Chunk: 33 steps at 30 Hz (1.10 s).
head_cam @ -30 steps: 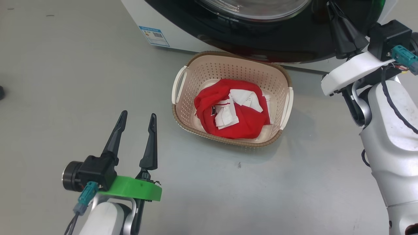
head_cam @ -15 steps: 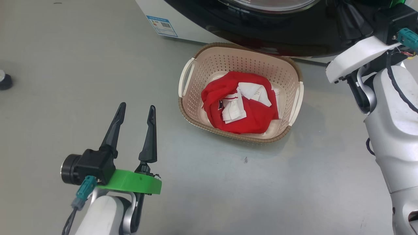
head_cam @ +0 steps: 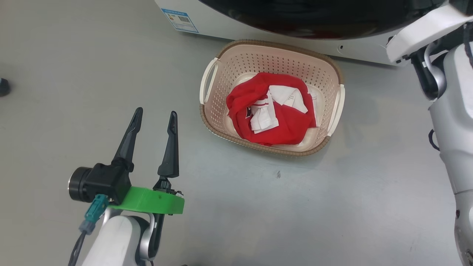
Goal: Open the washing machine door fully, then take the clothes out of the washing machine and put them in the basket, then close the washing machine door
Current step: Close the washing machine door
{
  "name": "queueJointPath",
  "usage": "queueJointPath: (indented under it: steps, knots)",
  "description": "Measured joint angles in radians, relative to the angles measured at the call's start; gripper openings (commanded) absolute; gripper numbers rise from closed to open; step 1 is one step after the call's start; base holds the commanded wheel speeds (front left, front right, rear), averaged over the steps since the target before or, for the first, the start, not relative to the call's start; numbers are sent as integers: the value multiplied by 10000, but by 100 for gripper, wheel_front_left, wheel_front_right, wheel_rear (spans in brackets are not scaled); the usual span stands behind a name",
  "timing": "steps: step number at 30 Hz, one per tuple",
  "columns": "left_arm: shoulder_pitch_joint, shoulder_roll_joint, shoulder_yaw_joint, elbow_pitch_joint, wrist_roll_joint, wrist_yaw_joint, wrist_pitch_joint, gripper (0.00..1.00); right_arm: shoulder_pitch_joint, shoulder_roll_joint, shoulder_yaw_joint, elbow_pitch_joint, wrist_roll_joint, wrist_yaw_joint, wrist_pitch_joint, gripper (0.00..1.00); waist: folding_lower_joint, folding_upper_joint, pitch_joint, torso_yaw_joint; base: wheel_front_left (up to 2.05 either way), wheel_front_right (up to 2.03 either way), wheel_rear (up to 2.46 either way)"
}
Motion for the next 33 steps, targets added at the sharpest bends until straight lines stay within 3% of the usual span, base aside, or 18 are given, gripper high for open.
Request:
queueJointPath:
  steps: [15, 33]
  knots:
    - [-199, -17, -219, 4, -33, 0, 0, 100, -960, -305, -355, 803, 0, -31, -255, 0, 0, 0, 139, 41, 0, 0, 0]
    - [-251, -33, -81, 224, -104, 21, -2, 100, -782, 337, 17, 1448, 360, -88, -617, 0, 0, 0, -339, -217, 0, 0, 0]
